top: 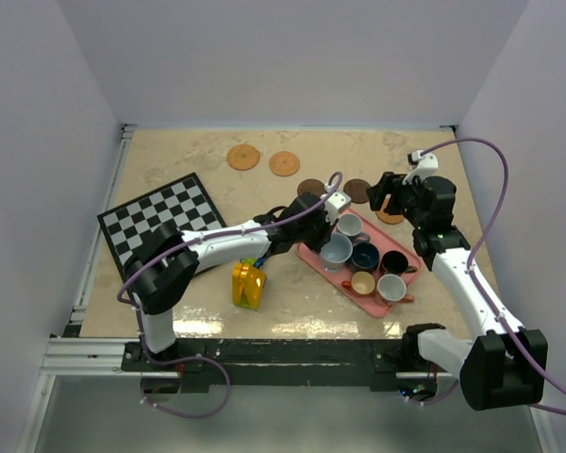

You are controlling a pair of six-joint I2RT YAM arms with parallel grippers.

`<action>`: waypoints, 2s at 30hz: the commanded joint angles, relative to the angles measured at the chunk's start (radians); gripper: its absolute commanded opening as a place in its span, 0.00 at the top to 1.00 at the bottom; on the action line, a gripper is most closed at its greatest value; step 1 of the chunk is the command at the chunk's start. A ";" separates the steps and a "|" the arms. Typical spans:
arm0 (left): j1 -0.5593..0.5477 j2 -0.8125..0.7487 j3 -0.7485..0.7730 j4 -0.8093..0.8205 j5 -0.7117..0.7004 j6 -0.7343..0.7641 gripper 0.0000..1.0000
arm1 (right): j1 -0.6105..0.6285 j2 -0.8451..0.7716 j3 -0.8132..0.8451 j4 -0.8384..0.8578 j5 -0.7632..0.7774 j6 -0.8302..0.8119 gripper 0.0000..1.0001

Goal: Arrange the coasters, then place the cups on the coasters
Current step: Pick up the cup from the tray, then place the cup on the coaster.

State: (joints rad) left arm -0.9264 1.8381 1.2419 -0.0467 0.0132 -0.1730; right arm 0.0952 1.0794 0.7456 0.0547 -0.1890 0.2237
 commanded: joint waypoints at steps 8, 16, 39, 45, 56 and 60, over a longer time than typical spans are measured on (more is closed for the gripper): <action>-0.008 -0.134 -0.035 0.090 -0.047 -0.063 1.00 | 0.000 -0.038 0.003 0.007 0.025 0.016 0.29; -0.005 -0.272 -0.018 0.048 -0.407 -0.213 1.00 | 0.001 -0.056 0.031 -0.027 0.000 0.101 0.29; 0.031 -0.375 -0.101 -0.002 -0.809 -0.441 1.00 | 0.549 0.309 0.288 -0.042 0.273 0.272 0.48; 0.031 -0.421 -0.153 0.011 -0.832 -0.476 1.00 | 0.574 0.390 0.327 -0.038 0.324 0.284 0.60; 0.043 -0.532 -0.286 0.159 -0.639 -0.359 0.59 | 0.574 0.447 0.374 -0.027 0.284 0.183 1.00; 0.109 -0.609 -0.328 0.143 -0.480 -0.289 0.18 | 0.574 0.413 0.406 -0.053 0.312 0.041 1.00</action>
State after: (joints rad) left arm -0.8722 1.3430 0.9310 -0.0048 -0.6365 -0.5335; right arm 0.6746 1.5494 1.0622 -0.0299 0.0952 0.4076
